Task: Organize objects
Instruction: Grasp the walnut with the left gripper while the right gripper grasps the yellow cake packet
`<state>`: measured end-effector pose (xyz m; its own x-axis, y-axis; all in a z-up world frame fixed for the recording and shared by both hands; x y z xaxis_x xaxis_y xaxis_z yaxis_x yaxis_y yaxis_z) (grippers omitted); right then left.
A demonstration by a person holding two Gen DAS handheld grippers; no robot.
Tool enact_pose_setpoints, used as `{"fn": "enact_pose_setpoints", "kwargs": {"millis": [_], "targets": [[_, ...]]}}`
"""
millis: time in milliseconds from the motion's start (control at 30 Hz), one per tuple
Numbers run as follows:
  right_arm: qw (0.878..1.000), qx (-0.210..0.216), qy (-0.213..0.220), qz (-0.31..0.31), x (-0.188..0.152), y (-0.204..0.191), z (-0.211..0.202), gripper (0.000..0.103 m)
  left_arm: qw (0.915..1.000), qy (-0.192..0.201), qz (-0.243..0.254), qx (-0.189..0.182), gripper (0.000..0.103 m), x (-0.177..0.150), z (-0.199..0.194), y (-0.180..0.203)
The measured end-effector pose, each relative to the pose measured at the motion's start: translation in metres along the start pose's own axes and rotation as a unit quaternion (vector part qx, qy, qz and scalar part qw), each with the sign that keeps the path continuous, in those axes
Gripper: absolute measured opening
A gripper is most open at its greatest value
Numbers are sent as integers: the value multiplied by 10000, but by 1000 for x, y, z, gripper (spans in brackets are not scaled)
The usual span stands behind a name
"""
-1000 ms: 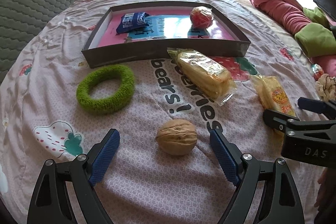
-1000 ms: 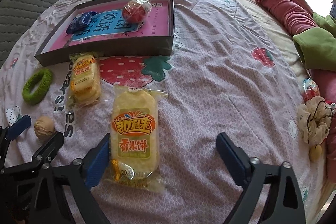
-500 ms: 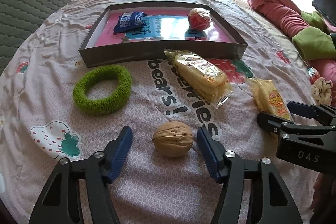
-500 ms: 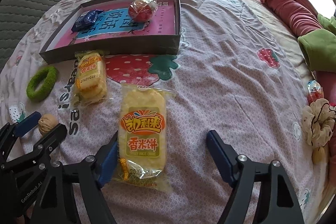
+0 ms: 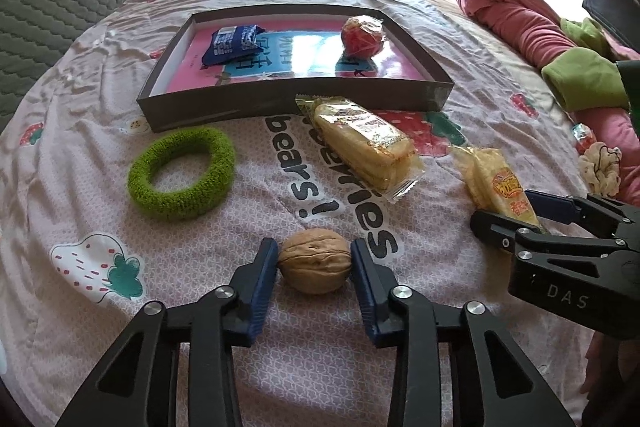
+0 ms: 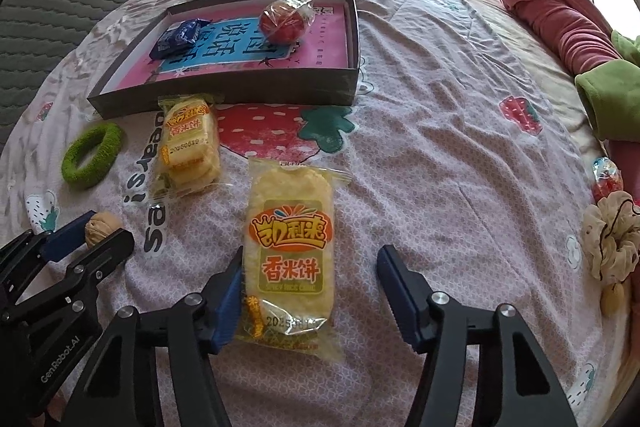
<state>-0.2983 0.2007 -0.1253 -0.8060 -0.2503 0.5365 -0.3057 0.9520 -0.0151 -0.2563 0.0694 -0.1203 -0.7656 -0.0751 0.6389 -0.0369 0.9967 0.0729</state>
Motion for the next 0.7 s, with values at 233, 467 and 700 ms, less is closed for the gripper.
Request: {"fn": "enact_pose_setpoints", "kwargs": {"millis": [233, 467, 700], "targets": [[9999, 66, 99, -2, 0, -3, -3, 50, 10000, 14, 51, -7, 38, 0, -2, 2], [9998, 176, 123, -10, 0, -6, -5, 40, 10000, 60, 55, -18, 38, 1, -7, 4], [9994, 260, 212, -26, -1, -6, -12, 39, 10000, 93, 31, -6, 38, 3, -10, 1]]}}
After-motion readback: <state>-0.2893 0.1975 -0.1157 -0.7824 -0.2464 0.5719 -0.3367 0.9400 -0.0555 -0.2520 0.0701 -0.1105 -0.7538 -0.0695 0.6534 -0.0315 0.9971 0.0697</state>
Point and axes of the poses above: each gripper's, at about its wrist camera, not at the fingertips, and z roughly the way its jaws point, y to its right, x to its top, the point moved 6 cm from there along z, roughly the way its jaws point, and after that the axes turned 5 degrees about y, right-handed, at the moved point
